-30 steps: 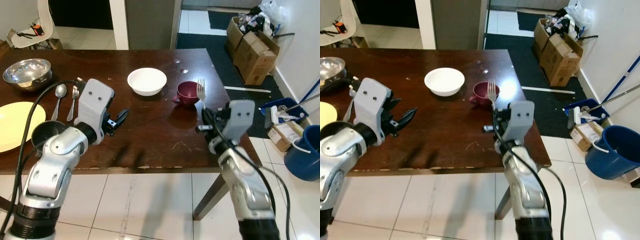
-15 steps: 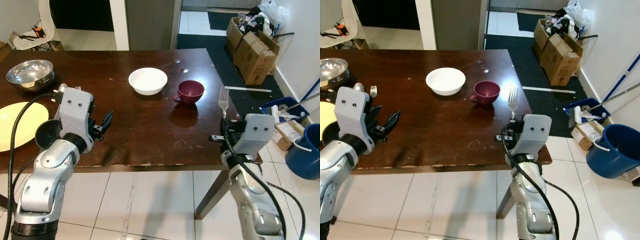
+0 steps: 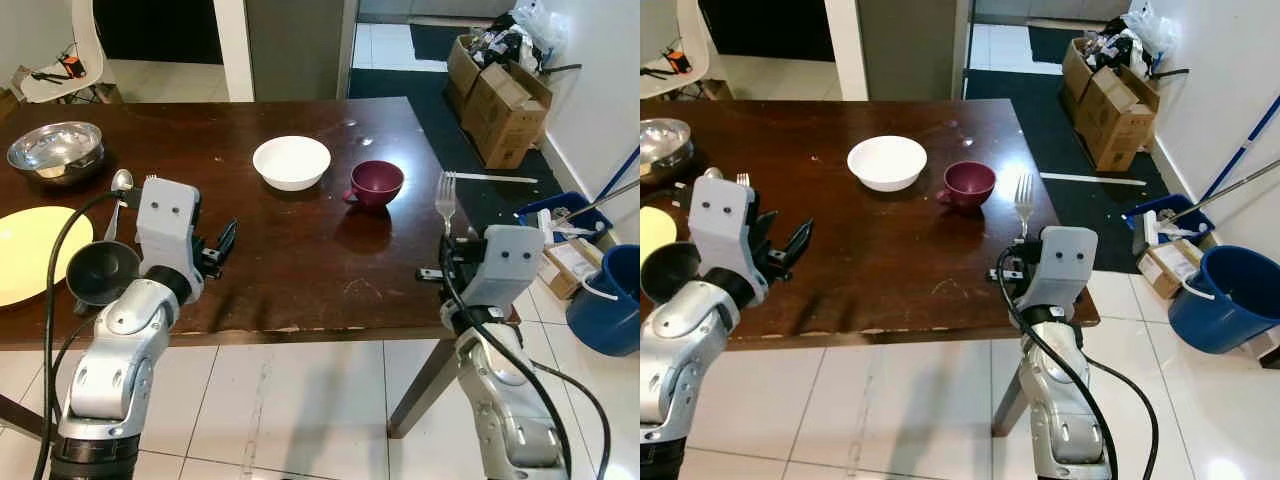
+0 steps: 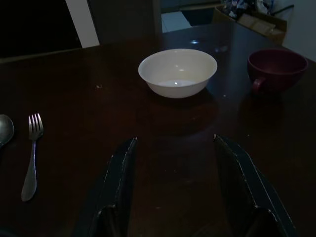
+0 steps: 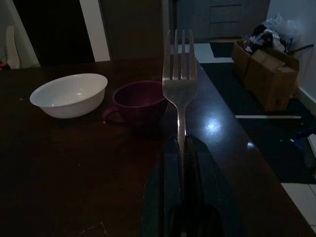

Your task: Setting the table

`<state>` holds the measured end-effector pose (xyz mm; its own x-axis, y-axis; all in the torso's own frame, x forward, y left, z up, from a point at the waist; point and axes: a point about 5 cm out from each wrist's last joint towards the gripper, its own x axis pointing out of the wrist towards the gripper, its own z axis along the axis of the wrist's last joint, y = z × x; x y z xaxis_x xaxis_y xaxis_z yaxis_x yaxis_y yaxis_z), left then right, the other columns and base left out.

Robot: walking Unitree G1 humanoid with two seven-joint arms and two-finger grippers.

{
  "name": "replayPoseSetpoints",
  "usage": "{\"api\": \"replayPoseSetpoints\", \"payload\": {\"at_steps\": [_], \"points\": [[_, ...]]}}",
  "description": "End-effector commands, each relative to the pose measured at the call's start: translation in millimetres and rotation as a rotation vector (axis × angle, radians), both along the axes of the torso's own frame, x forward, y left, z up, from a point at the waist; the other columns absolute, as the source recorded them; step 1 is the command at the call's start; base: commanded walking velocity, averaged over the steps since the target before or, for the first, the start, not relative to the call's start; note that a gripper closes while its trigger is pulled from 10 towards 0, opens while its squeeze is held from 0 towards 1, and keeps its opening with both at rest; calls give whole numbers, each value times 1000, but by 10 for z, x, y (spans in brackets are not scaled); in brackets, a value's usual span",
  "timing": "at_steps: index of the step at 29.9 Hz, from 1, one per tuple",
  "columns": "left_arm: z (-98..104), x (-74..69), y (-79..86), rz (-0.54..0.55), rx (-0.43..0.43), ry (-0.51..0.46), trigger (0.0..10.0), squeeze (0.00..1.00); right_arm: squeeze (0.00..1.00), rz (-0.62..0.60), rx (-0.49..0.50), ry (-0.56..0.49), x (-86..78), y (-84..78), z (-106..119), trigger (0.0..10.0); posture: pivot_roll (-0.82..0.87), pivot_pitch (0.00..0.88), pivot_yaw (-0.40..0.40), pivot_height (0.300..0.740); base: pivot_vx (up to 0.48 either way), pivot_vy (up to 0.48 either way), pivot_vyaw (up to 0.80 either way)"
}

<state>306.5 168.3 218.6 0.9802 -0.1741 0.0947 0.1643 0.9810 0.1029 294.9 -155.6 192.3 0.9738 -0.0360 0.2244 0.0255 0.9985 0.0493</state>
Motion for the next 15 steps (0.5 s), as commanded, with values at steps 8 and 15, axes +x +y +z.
{"api": "replayPoseSetpoints", "payload": {"at_steps": [8,15], "points": [[-28,19,-17,7,-1,-4,10000,0,0,-3,-4,15,13,-9,-23,10000,-30,26,74,740,0,0,0],[-31,30,-22,12,-7,-9,10000,0,0,3,-11,18,23,-9,-24,10000,-33,20,70,740,0,0,-114]]}}
